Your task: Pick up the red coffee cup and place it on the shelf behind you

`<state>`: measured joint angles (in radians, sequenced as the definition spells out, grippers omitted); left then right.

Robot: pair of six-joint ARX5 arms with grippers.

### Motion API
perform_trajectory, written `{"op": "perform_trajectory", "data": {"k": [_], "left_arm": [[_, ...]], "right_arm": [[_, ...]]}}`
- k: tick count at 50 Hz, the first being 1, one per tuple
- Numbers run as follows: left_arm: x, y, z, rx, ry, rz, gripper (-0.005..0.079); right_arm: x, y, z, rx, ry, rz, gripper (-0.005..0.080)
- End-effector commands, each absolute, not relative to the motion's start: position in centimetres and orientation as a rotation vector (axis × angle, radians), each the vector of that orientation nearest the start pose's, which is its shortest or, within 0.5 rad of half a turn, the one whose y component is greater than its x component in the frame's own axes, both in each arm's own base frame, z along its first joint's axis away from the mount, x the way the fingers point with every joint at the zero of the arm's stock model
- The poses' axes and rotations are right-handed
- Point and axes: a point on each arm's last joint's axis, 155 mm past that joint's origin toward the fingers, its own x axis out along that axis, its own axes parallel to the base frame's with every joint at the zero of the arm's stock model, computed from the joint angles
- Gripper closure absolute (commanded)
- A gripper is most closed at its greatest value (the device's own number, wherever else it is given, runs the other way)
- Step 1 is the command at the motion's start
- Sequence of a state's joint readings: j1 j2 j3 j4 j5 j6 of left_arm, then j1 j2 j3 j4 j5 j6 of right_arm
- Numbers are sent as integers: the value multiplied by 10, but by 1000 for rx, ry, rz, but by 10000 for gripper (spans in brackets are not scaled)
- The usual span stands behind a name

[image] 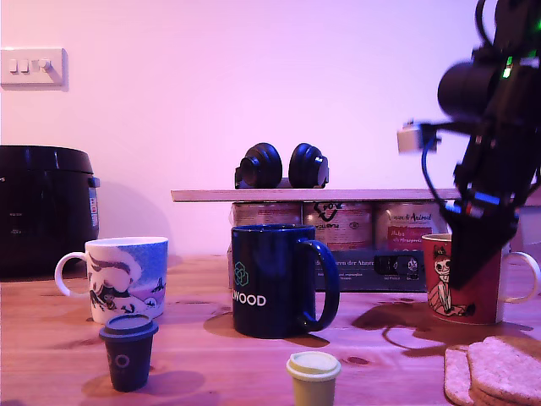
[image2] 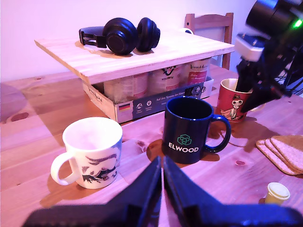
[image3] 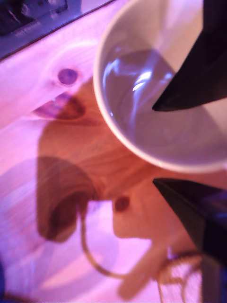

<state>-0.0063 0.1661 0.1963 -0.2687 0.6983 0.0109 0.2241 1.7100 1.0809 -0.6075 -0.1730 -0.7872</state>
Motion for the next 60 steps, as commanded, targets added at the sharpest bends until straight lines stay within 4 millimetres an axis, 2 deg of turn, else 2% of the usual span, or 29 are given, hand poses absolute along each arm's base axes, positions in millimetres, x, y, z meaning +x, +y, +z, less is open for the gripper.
{"op": "perform_trajectory", "data": {"k": [1,13,19,30,40,60], "left_arm": [[205,-120,160,-67,232,-708,763],[205,-120,160,-67,233,-708,763],[205,-120,160,-67,232,-708,763],[205,-120,160,-68,233,-708,763],[205,-120,160,-68,234,-708,763],[205,-120,160,-68,235,-708,763]], "right_arm": [[365,118,42,-715,999,813,467],[370,119,44,-715,977,802,629],[371,119,44,-713,975,800,765],[371,122,46,-718,972,802,765],[373,123,58,-726,989,800,765],[363,125,104,-698,1089,796,765]]}}
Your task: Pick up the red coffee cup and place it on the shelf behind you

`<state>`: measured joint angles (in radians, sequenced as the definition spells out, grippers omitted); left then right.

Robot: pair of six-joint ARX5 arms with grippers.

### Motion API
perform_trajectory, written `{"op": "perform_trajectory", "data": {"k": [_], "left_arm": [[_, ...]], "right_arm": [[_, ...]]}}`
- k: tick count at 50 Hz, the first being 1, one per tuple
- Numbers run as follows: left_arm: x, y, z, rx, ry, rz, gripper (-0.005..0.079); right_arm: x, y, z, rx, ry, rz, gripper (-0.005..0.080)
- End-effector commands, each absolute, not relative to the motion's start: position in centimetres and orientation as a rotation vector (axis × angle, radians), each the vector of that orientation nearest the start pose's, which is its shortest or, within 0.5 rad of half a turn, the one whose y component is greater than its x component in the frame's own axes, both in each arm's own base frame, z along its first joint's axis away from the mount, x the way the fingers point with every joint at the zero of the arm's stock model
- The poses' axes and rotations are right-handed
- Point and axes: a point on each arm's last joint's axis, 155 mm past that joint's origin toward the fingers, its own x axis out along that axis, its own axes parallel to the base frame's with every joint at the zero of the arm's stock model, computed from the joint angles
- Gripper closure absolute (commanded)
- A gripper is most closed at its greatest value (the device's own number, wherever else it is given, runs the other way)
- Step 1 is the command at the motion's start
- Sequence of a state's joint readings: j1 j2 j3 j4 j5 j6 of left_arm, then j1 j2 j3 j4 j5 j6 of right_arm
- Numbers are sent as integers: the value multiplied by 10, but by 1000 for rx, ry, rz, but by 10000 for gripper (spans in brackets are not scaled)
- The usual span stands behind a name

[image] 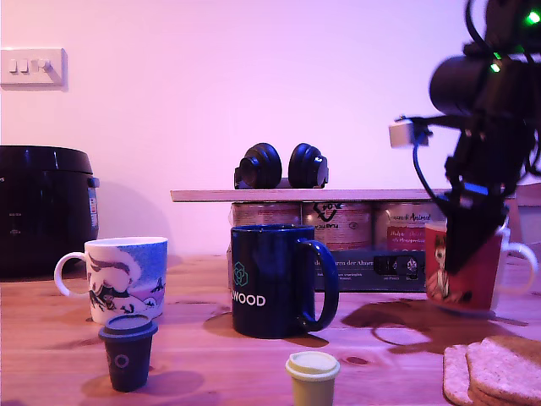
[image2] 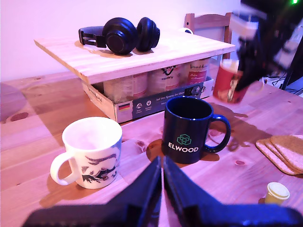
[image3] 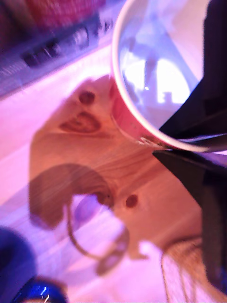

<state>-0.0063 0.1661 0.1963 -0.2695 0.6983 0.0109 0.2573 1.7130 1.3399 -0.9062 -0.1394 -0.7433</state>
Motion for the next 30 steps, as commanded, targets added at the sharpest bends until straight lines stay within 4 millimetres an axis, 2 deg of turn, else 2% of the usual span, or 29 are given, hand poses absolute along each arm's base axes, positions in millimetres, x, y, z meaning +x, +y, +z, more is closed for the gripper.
{"op": "perform_trajectory", "data": {"k": [1,9,14,30], "left_arm": [[205,-120,160,-68,235,-708,763],[205,-120,160,-68,235,-708,763],[205,-120,160,-68,235,-708,763],[205,-120,160,-69,235,-708,763]], "right_arm": [[361,125,106,-695,1096,797,765],[361,125,130,-666,1112,779,765],[367,127,145,-657,1087,764,765],[406,137,190,-651,906,702,765]]}}
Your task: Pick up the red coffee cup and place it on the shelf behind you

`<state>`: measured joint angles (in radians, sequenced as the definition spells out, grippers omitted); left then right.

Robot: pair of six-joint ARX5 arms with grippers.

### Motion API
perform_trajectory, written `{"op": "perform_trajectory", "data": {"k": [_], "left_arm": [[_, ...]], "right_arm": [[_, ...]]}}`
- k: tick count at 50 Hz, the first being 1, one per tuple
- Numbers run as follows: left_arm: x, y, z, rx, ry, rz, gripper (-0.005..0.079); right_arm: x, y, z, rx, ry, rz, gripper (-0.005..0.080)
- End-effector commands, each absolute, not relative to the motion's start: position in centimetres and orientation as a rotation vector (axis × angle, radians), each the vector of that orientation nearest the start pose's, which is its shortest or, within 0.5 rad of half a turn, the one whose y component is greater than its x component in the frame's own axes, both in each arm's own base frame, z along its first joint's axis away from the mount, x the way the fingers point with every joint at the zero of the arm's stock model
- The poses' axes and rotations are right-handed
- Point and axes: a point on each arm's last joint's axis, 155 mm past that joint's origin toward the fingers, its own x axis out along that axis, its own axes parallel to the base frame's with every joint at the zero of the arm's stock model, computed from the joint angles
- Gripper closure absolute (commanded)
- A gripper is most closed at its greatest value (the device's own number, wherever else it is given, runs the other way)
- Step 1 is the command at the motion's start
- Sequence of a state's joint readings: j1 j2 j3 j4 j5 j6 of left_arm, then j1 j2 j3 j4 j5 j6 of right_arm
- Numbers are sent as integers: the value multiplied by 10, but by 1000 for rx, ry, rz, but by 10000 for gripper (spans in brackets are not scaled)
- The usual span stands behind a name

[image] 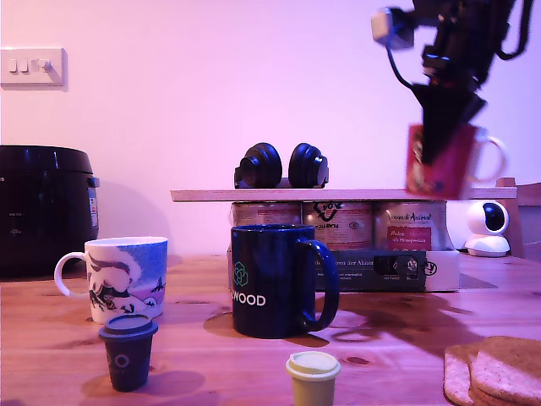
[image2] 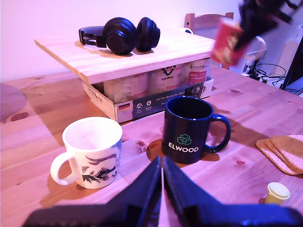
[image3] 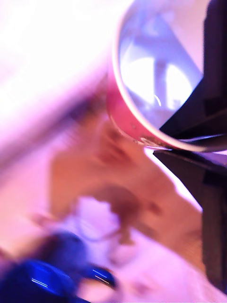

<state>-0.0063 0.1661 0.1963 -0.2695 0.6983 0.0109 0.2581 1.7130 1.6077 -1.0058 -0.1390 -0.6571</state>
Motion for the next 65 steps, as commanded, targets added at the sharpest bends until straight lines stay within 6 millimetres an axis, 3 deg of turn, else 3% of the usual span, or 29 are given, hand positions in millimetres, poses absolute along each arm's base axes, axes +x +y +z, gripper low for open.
{"op": "perform_trajectory", "data": {"k": [1,19,37,50,65], "left_arm": [[205,-120,160,-68,235,-708,763],[205,-120,160,-69,235,-708,763],[205,-121,160,-68,235,-708,763],[205,-121,160,-69,235,-709,763],[205,-121,160,-68,234,-709,763]], "right_arm": [[407,138,192,-651,898,699,765],[454,143,224,-627,714,585,765],[495,148,200,-591,690,527,765],[503,146,195,-588,708,526,765],[504,146,221,-589,684,518,758]]}}
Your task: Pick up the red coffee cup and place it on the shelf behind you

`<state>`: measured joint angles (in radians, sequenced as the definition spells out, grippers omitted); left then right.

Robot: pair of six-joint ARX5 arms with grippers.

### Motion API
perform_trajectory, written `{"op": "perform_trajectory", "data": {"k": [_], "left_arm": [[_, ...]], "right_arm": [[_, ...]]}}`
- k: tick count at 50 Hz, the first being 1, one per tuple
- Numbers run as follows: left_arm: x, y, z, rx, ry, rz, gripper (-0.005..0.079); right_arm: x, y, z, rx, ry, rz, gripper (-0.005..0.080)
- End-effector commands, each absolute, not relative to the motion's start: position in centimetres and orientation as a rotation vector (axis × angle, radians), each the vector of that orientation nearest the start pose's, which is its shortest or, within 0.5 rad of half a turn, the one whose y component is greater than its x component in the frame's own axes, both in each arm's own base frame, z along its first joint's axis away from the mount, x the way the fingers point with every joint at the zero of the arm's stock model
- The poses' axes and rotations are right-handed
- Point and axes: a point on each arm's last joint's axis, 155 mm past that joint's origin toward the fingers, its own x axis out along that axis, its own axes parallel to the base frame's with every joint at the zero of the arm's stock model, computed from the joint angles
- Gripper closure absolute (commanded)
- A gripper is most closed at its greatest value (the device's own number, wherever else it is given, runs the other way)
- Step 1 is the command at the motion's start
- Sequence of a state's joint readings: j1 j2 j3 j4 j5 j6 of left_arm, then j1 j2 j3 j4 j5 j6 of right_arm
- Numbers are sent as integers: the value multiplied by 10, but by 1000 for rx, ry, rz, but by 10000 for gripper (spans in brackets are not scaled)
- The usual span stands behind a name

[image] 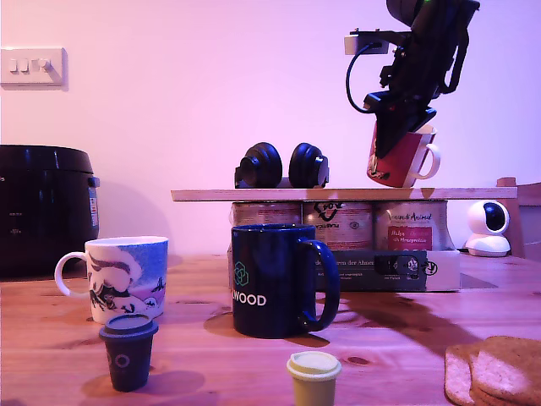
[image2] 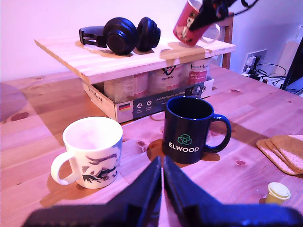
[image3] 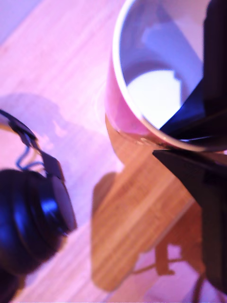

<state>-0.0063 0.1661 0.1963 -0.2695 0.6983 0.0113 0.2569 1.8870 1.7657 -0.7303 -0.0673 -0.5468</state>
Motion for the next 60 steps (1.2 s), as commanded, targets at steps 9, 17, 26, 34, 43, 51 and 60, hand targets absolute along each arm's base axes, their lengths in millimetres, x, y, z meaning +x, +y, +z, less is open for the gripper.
{"op": "perform_trajectory", "data": {"k": [9,17,26,34,43,51,60], "left_arm": [[204,-122,160,-69,233,-717,763],[202,-124,161,-71,232,-734,763],[202,-124,161,-71,232,-735,763],[202,-124,161,-71,231,-734,763],[202,-124,161,-70,231,-734,763],[202,-124,161,-70,231,-734,763],[202,-124,161,-71,231,-734,763]], "right_arm": [[501,145,219,-592,704,519,713],[500,141,217,-591,717,519,713],[498,138,210,-587,744,523,713],[498,139,200,-587,769,531,712],[501,140,199,-587,761,529,671],[502,140,200,-587,758,528,624],[503,140,201,-587,751,526,589]]}}
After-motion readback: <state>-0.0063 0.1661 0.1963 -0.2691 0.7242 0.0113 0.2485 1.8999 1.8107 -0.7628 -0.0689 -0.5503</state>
